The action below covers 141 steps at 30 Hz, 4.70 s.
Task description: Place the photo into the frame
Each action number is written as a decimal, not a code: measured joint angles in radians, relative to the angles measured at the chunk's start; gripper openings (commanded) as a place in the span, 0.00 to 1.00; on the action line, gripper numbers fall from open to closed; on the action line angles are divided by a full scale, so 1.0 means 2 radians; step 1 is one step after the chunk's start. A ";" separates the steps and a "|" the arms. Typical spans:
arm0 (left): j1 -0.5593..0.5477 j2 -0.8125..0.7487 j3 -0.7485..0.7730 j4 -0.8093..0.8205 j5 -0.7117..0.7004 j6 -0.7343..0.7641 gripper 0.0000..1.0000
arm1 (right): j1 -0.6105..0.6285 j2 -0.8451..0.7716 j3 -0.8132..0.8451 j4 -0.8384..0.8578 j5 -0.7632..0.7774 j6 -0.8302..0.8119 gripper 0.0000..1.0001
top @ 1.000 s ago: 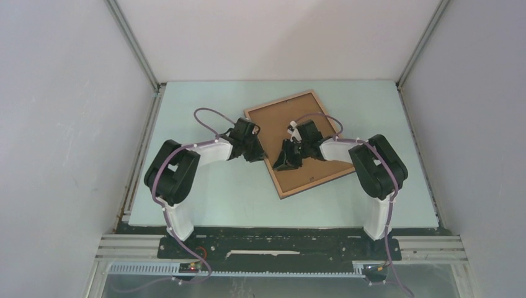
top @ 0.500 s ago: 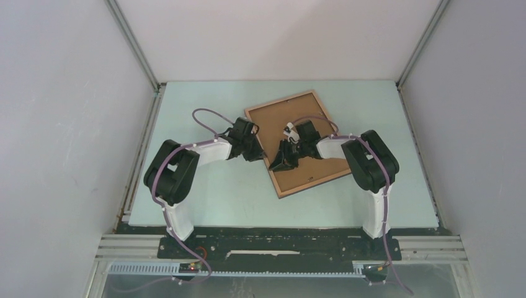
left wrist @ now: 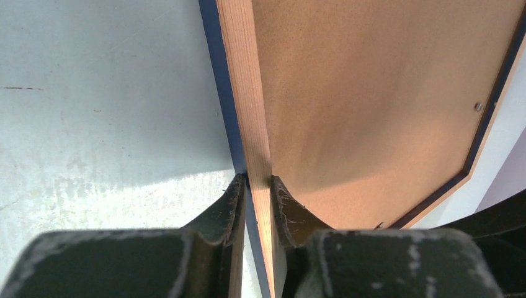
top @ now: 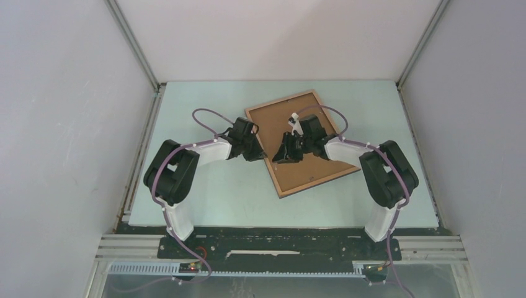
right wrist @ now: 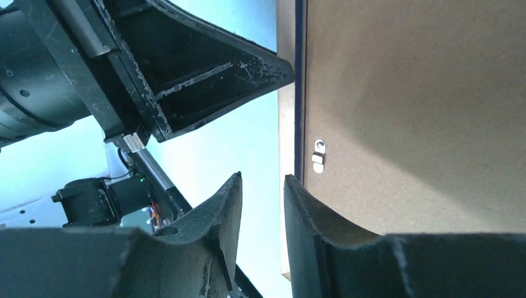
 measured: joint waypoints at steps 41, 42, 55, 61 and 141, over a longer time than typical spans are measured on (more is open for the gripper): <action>0.004 -0.007 -0.023 0.033 0.018 -0.026 0.00 | -0.020 0.096 0.047 -0.018 -0.086 0.012 0.38; 0.005 -0.007 -0.025 0.036 0.019 -0.027 0.00 | -0.019 0.098 0.047 -0.015 -0.088 0.018 0.38; 0.008 -0.012 -0.038 0.051 0.019 -0.038 0.00 | -0.017 0.094 0.023 0.034 -0.085 0.059 0.39; 0.007 -0.012 -0.019 0.013 0.016 0.010 0.24 | -0.015 0.002 -0.042 0.043 -0.045 0.028 0.43; -0.098 -0.038 -0.006 -0.087 -0.188 0.293 0.00 | -0.085 -0.263 -0.196 0.111 0.142 -0.045 0.59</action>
